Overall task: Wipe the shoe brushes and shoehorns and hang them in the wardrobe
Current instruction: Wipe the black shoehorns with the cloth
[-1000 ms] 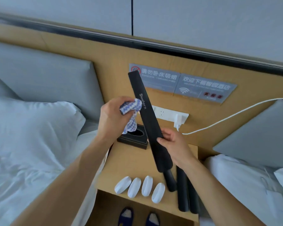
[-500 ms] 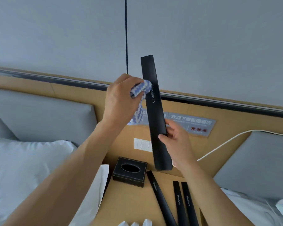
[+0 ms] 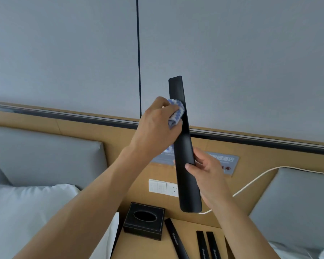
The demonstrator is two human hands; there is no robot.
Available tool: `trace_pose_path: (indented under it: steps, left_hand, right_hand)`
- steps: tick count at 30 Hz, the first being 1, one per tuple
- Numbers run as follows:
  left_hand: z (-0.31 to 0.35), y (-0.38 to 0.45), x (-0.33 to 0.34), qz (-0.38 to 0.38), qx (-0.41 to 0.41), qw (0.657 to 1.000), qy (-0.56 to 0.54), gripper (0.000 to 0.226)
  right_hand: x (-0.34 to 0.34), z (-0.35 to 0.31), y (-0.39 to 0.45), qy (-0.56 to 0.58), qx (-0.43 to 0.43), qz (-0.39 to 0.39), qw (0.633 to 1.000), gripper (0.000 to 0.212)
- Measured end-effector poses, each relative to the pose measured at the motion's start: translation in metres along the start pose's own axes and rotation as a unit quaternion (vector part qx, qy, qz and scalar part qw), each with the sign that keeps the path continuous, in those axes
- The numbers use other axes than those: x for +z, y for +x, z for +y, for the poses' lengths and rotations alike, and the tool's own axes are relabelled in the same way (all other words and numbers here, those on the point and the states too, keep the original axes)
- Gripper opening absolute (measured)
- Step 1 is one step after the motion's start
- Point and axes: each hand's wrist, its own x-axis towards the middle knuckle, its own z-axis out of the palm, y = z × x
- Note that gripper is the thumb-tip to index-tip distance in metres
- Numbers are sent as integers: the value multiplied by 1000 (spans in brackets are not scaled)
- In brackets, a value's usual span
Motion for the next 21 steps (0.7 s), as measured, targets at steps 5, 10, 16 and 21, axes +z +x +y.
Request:
trace_pose_path:
  steps: [5, 10, 16, 21]
  left_hand:
    - [14, -25, 15, -86, 19, 995, -37, 13]
    - [17, -44, 22, -128, 41, 990, -33, 12]
    - [14, -24, 11, -62, 28, 997, -40, 20]
    - [-6, 26, -8, 23, -19, 999, 17, 26]
  right_hand:
    - [-10, -4, 5, 24, -6, 14, 1000, 44]
    - [-19, -8, 6, 8, -25, 1, 1000, 39]
    - [-24, -17, 7, -39, -33, -5, 999, 35]
    - [-17, -11, -4, -26, -41, -55, 997, 45]
